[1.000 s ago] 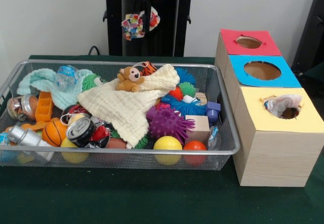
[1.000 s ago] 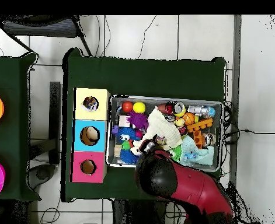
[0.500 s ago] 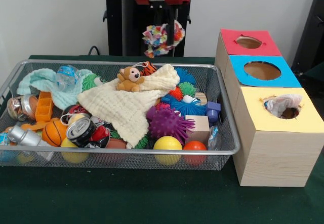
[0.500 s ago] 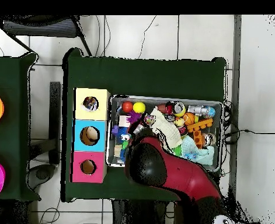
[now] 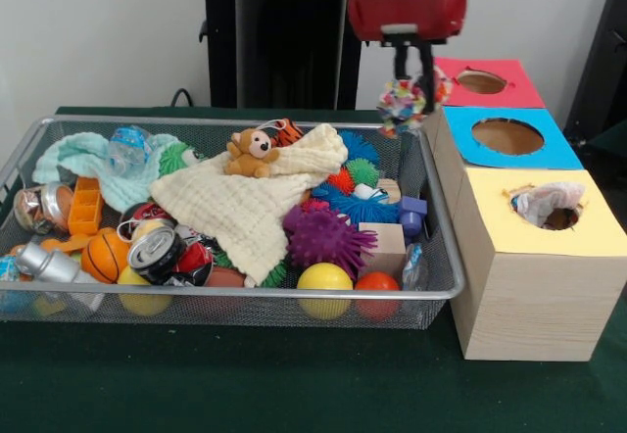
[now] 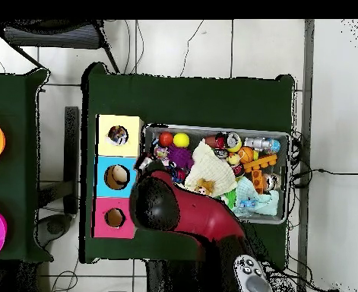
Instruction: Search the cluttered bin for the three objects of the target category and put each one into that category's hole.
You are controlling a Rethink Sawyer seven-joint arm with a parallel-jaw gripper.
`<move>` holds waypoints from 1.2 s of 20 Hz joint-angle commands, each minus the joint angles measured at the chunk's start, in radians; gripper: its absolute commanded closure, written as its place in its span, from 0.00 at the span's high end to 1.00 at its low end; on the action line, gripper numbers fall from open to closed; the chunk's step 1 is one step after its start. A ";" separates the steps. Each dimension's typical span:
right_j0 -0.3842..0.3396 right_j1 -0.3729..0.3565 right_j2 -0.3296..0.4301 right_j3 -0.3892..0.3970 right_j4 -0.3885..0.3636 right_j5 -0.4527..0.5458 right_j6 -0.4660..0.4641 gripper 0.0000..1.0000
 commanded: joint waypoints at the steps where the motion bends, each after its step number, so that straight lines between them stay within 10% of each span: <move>1: 0.112 0.146 -0.020 -0.195 0.133 0.067 0.208 0.00; 24: 0.278 0.345 -0.125 -0.367 0.229 -0.026 0.166 0.00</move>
